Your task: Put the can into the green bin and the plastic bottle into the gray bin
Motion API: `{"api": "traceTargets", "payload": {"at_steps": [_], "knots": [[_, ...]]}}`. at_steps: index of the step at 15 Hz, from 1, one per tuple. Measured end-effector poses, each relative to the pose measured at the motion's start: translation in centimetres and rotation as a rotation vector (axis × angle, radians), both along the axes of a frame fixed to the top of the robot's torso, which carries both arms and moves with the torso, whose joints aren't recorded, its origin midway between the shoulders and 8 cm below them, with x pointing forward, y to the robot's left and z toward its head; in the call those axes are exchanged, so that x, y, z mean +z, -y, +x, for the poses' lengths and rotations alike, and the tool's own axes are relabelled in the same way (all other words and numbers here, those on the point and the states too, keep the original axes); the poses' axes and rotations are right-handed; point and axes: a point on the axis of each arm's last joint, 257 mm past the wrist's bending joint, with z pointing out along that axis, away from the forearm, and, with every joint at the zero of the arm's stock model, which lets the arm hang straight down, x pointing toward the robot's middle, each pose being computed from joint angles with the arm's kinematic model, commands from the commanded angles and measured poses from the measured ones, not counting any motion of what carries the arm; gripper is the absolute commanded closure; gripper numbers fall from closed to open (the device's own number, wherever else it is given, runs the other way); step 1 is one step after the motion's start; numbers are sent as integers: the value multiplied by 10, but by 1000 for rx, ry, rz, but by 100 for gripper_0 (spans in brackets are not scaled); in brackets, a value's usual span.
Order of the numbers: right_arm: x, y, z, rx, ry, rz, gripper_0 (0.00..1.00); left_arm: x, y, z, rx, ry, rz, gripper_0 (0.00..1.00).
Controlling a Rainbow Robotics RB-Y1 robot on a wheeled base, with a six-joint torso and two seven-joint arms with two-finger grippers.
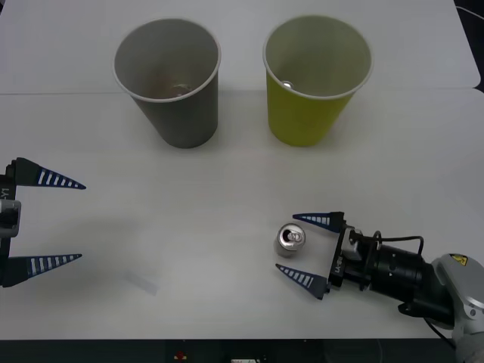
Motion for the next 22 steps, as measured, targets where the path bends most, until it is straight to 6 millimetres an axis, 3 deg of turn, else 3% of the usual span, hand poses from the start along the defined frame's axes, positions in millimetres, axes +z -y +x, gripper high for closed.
{"api": "traceTargets", "payload": {"at_steps": [2,5,6,8,18,22], "knots": [[0,-10,1,5,8,11,3,0,0,0,0,0,0,0],[4,-18,5,0,27,22,75,0,0,0,0,0,0,0],[4,-20,7,-7,32,22,95,0,0,0,0,0,0,0],[3,-24,10,-19,39,16,100,0,0,0,0,0,0,0],[16,-26,14,-27,44,56,100,0,0,0,0,0,0,0],[36,-8,11,-10,15,27,100,0,0,0,0,0,0,0]]}}
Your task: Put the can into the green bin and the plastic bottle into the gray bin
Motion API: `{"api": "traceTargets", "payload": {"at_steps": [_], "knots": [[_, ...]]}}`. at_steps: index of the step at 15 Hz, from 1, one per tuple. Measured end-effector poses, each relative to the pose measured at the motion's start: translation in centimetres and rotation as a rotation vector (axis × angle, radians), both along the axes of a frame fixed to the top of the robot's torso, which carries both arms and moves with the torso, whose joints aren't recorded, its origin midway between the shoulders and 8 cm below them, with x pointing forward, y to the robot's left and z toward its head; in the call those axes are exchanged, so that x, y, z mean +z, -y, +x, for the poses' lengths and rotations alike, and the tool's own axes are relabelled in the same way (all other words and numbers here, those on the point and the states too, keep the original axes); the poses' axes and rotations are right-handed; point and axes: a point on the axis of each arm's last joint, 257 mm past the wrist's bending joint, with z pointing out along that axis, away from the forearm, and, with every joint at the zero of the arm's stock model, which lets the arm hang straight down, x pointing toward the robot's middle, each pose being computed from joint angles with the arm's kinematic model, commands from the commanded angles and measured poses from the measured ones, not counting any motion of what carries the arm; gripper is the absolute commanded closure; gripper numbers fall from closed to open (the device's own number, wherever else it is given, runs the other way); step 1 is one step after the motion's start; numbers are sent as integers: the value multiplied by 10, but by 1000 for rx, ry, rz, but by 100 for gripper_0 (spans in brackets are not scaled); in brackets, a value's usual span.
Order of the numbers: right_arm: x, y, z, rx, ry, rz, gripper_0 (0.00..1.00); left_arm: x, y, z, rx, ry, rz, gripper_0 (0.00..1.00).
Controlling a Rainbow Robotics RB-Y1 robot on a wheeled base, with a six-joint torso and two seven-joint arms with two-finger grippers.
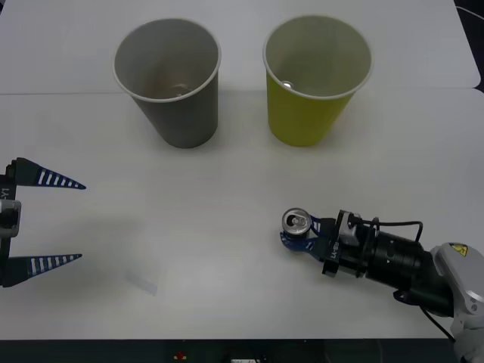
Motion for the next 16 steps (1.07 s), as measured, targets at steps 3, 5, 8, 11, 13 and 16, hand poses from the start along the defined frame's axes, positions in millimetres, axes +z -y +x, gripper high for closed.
{"api": "traceTargets", "payload": {"at_steps": [3,5,8,11,13,16], "knots": [[13,20,-10,6,-35,-45,100,0,0,0,0,0,0,0],[24,35,-14,-7,-45,-99,100,0,0,0,0,0,0,0],[40,54,-24,-55,-66,-184,100,0,0,0,0,0,0,0],[57,63,-33,-101,-102,-233,100,0,0,0,0,0,0,0],[68,71,-36,-120,-135,-259,100,0,0,0,0,0,0,0],[89,86,-42,-163,-161,-327,100,0,0,0,0,0,0,0]]}}
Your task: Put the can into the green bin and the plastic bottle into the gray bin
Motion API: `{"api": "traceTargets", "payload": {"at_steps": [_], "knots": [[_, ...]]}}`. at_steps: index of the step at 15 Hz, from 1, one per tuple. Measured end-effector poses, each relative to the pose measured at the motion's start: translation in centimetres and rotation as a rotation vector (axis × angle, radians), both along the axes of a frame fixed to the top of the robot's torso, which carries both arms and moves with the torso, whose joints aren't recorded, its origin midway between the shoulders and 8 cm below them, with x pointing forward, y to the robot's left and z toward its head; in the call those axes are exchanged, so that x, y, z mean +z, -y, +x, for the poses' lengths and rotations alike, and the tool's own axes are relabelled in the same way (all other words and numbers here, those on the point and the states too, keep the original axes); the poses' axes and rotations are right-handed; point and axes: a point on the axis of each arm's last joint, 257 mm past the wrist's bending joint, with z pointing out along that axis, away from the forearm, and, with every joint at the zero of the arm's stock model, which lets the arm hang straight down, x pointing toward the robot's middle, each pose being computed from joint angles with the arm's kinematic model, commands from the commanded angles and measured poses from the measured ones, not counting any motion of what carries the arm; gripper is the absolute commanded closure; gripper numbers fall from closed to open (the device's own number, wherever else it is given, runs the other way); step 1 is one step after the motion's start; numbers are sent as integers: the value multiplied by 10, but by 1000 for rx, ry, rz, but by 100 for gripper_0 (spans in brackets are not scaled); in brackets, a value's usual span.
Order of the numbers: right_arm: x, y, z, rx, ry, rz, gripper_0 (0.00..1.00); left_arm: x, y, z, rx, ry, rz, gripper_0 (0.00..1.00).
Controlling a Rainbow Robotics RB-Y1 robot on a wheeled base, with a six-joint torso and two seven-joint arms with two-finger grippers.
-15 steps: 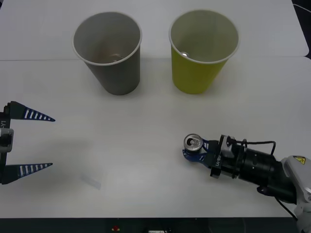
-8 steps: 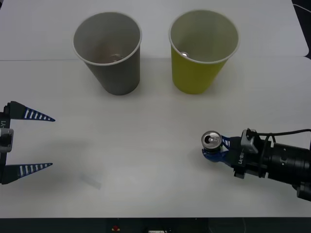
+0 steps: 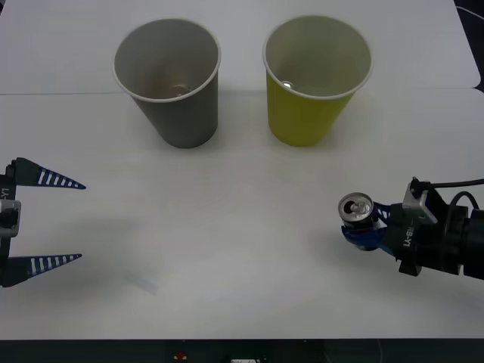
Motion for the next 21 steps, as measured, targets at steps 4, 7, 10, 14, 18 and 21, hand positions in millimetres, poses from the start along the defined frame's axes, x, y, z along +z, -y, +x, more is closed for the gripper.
{"api": "traceTargets", "payload": {"at_steps": [4,7,10,14,18,21], "knots": [[28,11,-7,-79,-23,-75,100,0,0,0,0,0,0,0],[52,12,-12,-135,-25,-134,100,0,0,0,0,0,0,0],[89,12,5,-207,33,-140,100,0,0,0,0,0,0,0],[136,2,31,-275,101,-106,100,0,0,0,0,0,0,0],[173,-15,56,-317,132,-71,100,0,0,0,0,0,0,0],[214,-23,85,-319,168,-23,100,0,0,0,0,0,0,0]]}}
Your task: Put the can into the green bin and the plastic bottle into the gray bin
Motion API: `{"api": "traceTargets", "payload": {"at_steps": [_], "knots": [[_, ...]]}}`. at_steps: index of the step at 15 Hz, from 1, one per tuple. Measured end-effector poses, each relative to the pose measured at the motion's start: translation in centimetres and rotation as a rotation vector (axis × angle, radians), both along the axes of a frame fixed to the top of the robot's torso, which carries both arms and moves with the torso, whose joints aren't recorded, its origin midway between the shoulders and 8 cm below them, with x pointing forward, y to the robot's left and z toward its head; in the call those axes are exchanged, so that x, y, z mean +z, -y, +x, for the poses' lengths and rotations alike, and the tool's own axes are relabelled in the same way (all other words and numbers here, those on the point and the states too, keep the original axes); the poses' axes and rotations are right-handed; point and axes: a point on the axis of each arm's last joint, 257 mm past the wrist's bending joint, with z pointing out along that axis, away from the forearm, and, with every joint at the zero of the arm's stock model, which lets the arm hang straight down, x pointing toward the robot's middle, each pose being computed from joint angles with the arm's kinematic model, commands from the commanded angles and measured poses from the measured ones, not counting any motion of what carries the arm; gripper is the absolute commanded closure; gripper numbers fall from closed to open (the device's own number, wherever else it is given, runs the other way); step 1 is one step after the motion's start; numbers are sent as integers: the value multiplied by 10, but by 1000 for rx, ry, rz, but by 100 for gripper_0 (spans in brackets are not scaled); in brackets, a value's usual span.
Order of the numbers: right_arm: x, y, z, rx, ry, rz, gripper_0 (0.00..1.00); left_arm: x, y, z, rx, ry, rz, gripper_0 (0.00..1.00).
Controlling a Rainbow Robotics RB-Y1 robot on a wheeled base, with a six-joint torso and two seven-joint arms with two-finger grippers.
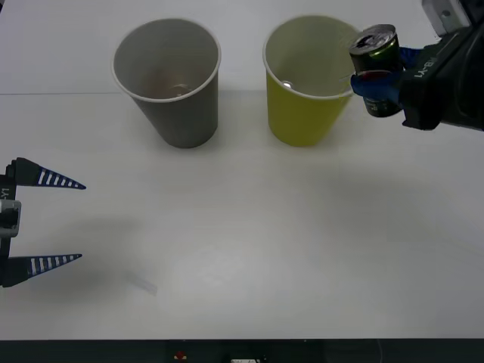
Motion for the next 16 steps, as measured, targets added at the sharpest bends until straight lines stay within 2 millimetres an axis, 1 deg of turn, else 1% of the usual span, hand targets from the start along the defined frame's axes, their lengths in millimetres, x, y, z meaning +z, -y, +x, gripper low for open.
{"api": "traceTargets", "payload": {"at_steps": [6,11,13,16], "knots": [[36,-11,57,-62,-12,21,100,0,0,0,0,0,0,0],[46,-15,102,-112,-68,4,100,0,0,0,0,0,0,0],[46,-17,118,-126,-105,-3,100,0,0,0,0,0,0,0],[43,-25,138,-142,-151,-37,100,0,0,0,0,0,0,0]]}}
